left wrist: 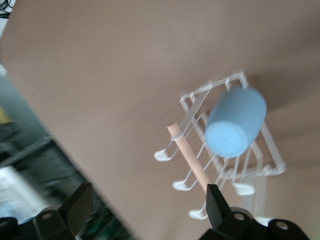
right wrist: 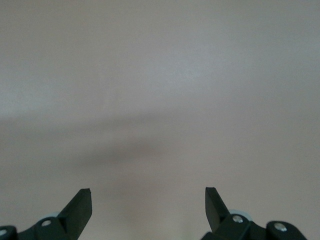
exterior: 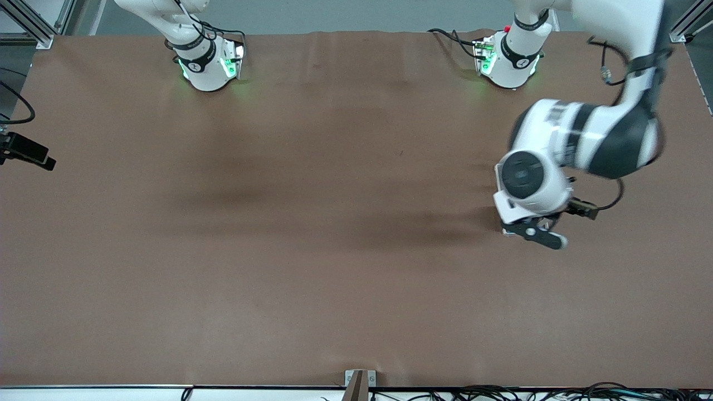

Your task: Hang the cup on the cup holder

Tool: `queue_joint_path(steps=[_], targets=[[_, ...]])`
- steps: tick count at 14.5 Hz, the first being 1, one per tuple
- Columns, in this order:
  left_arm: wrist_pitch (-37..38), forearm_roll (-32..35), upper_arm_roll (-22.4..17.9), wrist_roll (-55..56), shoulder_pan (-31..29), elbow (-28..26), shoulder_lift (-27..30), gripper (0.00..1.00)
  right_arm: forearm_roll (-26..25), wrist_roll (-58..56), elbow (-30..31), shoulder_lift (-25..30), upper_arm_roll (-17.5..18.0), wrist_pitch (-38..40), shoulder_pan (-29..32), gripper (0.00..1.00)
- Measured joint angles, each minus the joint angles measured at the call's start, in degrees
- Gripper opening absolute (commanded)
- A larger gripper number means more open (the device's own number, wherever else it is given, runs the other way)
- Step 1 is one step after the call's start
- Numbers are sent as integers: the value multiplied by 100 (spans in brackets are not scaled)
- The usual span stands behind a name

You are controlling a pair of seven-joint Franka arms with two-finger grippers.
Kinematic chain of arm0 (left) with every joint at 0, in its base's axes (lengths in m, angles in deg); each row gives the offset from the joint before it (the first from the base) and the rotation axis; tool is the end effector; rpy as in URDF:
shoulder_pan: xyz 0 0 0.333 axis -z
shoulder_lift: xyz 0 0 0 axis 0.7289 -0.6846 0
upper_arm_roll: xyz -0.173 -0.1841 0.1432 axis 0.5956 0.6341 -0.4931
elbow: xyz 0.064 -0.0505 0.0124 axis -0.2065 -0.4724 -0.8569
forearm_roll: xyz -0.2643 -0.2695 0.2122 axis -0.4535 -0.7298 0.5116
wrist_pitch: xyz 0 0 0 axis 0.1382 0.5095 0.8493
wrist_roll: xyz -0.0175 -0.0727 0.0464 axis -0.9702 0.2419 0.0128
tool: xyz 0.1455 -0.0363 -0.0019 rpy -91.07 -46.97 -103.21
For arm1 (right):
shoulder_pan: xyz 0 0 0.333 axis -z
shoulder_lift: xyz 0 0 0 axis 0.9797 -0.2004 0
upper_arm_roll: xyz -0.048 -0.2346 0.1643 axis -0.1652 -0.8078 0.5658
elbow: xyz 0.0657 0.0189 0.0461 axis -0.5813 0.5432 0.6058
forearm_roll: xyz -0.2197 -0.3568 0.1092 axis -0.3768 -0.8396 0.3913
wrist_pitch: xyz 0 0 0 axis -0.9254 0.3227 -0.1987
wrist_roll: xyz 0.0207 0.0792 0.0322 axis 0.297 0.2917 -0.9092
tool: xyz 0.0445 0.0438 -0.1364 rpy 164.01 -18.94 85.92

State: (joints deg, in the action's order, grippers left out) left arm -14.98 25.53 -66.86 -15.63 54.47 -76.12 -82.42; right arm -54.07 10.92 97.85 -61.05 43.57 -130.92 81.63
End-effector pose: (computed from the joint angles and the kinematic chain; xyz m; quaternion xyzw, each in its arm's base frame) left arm 0.6437 -0.1498 0.3672 -0.9408 0.2146 0.1120 0.2375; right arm 0.6116 -0.0735 0.5636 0.9977 -0.0662 -0.0101 0.0063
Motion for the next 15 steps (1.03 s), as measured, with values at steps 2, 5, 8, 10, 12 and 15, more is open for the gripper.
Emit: queue_joint_path(steps=[2, 5, 8, 10, 12, 15], targets=[[-321, -710, -9, 31, -397, 7, 331, 100, 0, -2, 0, 0, 1, -4, 0, 100], [-515, -1396, -64, 73, -671, 7, 703, 100, 0, -3, 0, 0, 1, -4, 0, 100], [-529, -2090, -341, 176, -643, -43, 1111, 100, 0, -4, 0, 0, 1, -4, 0, 100], [-535, -2438, -434, 207, -643, -189, 1464, 100, 0, -5, 0, 0, 1, -4, 0, 100], [-540, -2638, -438, 423, -616, -349, 1803, 100, 0, -5, 0, -1, 2, -3, 0, 100], [-565, -2832, -440, 761, -514, -492, 2192, 100, 0, -5, 0, -1, 2, -2, 0, 100]])
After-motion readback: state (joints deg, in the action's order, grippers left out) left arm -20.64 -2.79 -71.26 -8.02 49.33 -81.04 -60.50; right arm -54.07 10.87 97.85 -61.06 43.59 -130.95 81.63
